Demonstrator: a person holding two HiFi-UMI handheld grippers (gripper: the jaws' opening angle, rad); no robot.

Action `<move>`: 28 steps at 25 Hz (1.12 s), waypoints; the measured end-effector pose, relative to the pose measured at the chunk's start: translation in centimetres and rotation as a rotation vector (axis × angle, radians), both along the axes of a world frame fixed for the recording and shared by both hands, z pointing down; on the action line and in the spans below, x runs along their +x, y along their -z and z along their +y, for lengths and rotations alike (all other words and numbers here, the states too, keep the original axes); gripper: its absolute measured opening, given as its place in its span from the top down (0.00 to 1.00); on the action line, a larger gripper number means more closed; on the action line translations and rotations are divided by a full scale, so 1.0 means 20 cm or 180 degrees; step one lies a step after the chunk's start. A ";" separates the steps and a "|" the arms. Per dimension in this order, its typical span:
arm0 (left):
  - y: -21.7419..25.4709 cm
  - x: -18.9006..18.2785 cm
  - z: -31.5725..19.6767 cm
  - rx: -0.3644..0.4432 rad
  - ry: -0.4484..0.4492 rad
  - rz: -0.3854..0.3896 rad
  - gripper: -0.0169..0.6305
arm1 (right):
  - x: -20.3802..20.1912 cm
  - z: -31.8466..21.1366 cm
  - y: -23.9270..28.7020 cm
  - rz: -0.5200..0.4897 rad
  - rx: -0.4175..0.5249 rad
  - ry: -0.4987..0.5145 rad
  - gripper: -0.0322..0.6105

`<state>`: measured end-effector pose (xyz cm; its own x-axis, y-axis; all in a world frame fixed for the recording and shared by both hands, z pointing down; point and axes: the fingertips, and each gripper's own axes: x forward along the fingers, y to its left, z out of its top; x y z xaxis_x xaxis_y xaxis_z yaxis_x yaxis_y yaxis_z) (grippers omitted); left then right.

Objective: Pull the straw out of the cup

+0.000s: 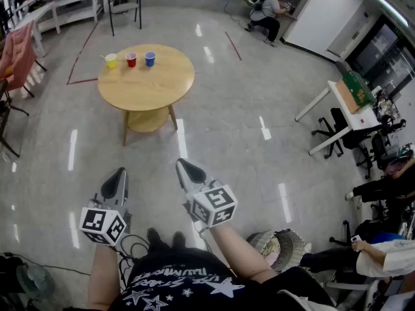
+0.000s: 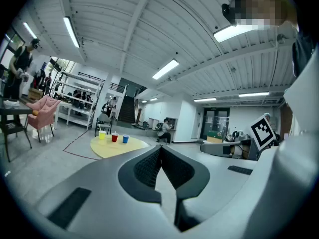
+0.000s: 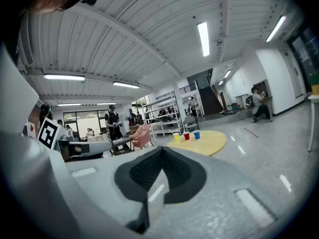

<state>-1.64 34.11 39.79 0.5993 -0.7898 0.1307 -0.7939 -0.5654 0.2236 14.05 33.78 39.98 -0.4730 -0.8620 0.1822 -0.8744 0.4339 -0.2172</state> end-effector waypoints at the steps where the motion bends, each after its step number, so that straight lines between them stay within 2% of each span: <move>1: 0.00 0.00 -0.01 0.0004 0.0016 -0.0040 0.96 | -0.01 -0.01 0.00 0.0023 0.0019 0.0008 0.95; 9: -0.02 -0.08 -0.01 -0.0071 0.0033 -0.0131 0.96 | -0.10 -0.01 0.04 0.0108 0.0123 0.0029 0.95; 16: -0.03 -0.14 -0.04 -0.0100 -0.0043 -0.0071 0.96 | -0.17 -0.02 0.03 0.0175 0.0084 -0.0040 0.95; 22: -0.06 -0.20 -0.08 -0.0137 -0.0135 -0.0001 0.96 | -0.22 -0.07 0.03 0.0037 0.0081 -0.0087 0.95; 28: -0.09 -0.30 -0.10 -0.0121 -0.0213 0.0016 0.96 | -0.32 -0.09 0.00 0.0134 0.0149 -0.0147 0.95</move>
<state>-7.62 32.19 41.62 0.6512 -0.7426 0.1567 -0.7535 -0.6081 0.2497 7.69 31.91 40.06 -0.4253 -0.8908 0.1601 -0.9016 0.4017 -0.1604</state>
